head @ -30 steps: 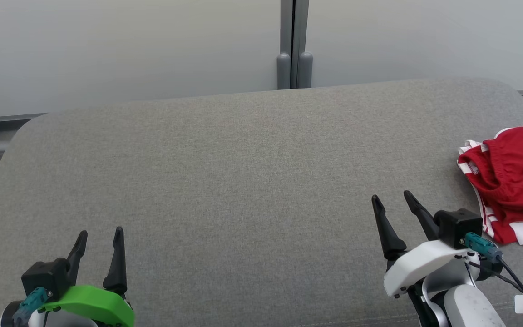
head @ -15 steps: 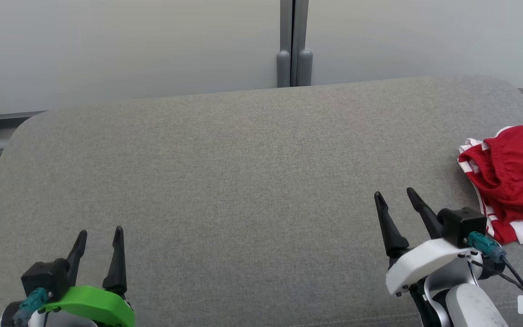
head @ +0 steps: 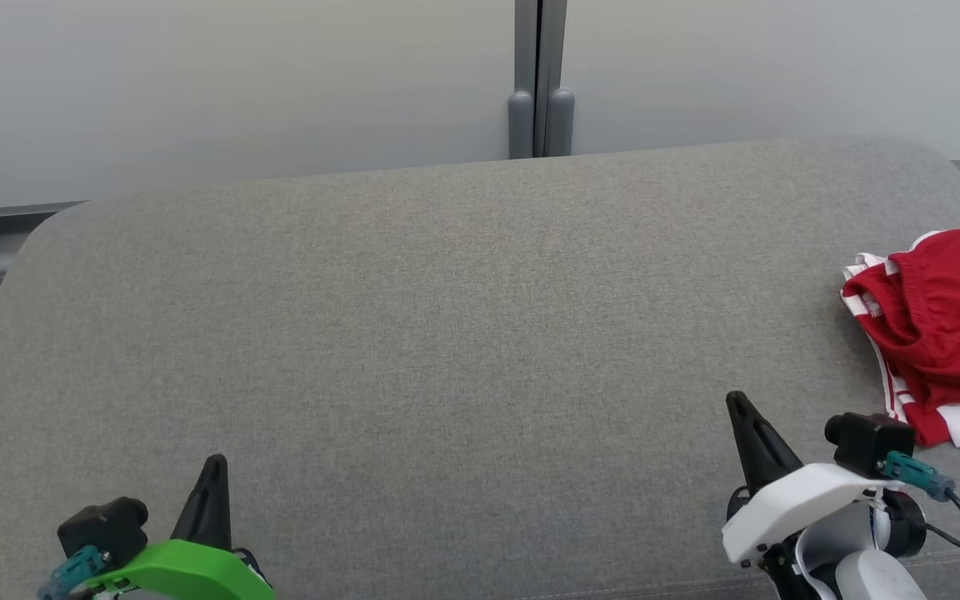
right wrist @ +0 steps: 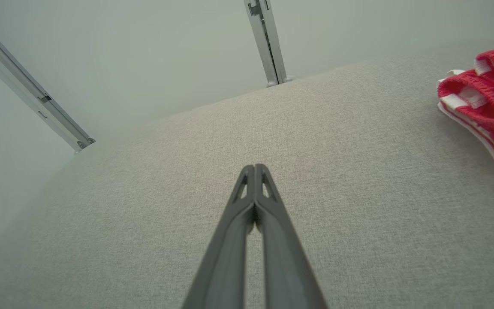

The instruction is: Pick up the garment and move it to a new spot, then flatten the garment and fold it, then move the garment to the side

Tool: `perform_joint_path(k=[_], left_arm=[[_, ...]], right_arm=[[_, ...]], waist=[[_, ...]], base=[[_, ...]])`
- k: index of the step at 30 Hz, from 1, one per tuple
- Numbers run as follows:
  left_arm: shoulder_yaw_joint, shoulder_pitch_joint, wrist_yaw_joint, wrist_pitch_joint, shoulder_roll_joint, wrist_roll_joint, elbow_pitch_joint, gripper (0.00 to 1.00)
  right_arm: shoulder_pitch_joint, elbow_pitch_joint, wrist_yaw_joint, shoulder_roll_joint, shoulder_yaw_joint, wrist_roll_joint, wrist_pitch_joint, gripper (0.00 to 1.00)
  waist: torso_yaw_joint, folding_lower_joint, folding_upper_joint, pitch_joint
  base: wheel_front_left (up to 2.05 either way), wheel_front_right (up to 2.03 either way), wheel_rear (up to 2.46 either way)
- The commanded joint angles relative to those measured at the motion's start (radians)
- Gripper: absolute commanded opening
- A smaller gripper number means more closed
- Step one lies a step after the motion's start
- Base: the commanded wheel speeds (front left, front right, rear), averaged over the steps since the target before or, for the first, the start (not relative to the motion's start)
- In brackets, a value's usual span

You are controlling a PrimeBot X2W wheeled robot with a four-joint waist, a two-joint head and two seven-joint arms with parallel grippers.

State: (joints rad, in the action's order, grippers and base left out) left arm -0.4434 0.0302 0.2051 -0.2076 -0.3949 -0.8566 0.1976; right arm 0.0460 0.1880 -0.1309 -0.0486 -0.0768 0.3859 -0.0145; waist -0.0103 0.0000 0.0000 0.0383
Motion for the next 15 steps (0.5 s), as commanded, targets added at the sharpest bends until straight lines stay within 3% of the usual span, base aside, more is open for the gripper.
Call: perform_joint_path(k=[1,15], left_arm=[[0.029,0.016,-0.013,0.006,0.001,-0.031,-0.014,0.0],[0.105,0.022,-0.072,0.043,0.061,-0.164,-0.01,0.0]], right_arm=[[0.022,-0.012,0.0,-0.006,0.011,0.049,0.007,0.0],[0.027,-0.003,0.0,-0.012,0.053,0.267,0.04,0.0]], waist=[[0.0,0.0,0.0,-0.001],[0.001,0.0,0.0,-0.005]], base=[[0.0,0.0,0.0],[0.0,0.0,0.0]])
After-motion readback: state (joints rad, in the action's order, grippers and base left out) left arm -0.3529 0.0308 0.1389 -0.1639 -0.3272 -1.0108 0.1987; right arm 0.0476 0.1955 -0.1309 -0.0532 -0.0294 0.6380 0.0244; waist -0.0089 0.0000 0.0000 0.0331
